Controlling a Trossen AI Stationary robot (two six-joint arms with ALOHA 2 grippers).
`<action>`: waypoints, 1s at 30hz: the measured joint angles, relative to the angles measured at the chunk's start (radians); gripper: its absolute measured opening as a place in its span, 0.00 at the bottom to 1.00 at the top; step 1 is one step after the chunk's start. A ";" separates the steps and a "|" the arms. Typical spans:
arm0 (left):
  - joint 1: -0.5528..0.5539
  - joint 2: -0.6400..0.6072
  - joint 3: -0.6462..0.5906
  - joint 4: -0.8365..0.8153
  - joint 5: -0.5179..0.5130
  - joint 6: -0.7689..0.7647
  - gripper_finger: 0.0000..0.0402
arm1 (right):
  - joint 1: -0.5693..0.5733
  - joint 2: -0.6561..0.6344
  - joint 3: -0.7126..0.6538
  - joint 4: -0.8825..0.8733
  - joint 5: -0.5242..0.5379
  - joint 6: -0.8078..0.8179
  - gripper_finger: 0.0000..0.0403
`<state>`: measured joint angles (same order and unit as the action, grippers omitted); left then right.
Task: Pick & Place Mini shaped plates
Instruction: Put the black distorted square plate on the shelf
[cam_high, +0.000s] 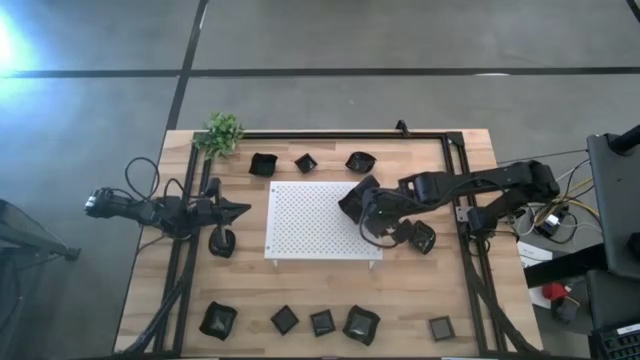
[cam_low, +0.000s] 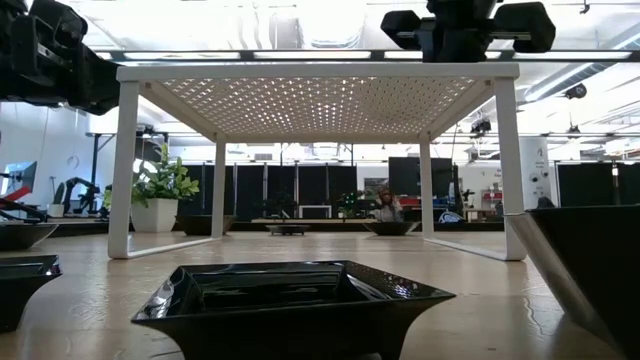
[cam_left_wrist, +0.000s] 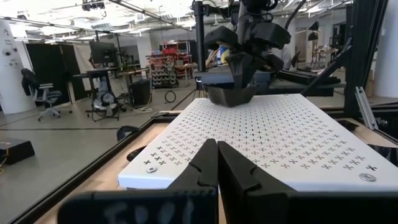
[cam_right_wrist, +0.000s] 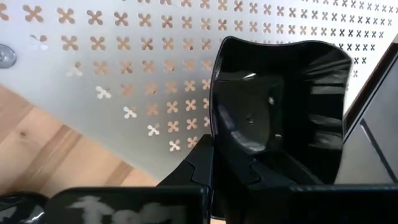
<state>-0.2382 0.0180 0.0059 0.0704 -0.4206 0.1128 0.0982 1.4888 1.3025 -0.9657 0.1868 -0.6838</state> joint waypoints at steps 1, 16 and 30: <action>0.000 0.000 0.000 0.000 0.000 0.000 0.00 | 0.000 -0.003 0.000 -0.001 -0.001 0.003 0.02; 0.000 0.002 0.000 0.001 0.000 -0.001 0.00 | 0.000 -0.003 0.002 0.004 -0.002 0.029 0.02; 0.000 0.002 0.000 0.003 0.000 -0.002 0.00 | 0.000 -0.002 0.002 0.013 -0.001 0.026 0.02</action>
<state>-0.2382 0.0196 0.0059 0.0731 -0.4206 0.1110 0.0982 1.4872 1.3048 -0.9527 0.1854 -0.6582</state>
